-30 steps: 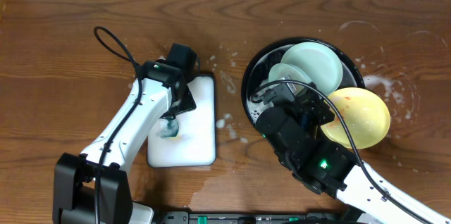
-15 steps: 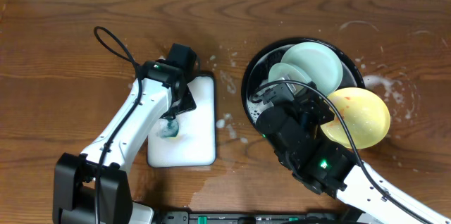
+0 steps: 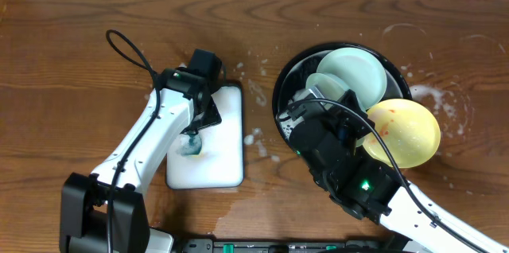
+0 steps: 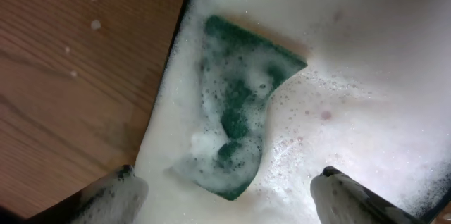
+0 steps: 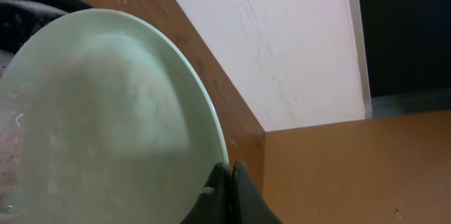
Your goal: Clean dirty plates on tray and stack at the side
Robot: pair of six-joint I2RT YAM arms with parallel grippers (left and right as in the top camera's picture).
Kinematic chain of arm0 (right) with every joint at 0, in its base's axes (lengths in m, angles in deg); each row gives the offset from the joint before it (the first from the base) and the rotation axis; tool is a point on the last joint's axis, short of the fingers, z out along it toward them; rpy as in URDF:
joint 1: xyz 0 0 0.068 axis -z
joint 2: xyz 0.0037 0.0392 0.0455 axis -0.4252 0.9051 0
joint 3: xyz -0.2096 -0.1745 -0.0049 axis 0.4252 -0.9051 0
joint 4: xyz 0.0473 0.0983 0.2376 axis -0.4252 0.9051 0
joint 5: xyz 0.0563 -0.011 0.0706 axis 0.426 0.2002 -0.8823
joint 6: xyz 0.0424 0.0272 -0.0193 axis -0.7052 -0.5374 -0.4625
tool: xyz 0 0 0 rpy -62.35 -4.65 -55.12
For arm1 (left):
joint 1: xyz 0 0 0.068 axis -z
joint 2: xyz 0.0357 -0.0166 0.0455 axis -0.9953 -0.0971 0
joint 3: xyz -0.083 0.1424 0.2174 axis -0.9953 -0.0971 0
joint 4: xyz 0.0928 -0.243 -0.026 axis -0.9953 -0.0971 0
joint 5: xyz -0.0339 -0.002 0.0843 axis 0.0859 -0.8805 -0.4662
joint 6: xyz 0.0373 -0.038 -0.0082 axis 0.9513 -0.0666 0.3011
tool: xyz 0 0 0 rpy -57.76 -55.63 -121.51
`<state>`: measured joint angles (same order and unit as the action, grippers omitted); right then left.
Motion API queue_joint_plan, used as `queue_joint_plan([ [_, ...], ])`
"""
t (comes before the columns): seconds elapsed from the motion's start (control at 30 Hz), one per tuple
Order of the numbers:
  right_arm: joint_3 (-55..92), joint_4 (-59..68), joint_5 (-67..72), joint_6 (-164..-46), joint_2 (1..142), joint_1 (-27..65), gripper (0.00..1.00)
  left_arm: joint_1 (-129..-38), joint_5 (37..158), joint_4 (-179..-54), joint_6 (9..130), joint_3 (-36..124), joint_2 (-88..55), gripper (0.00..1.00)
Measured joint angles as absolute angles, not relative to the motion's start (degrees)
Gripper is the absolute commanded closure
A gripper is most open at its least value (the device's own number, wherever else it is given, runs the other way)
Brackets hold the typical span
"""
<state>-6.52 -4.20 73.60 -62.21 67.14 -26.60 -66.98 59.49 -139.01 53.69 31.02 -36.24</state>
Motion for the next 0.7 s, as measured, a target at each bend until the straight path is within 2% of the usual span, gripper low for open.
queue_joint_plan([
  [0.7,-6.5,-4.3,73.6,-61.6,67.1,-26.6,0.99,-67.0,59.5,-139.0,53.7,31.0,-36.2,0.17],
])
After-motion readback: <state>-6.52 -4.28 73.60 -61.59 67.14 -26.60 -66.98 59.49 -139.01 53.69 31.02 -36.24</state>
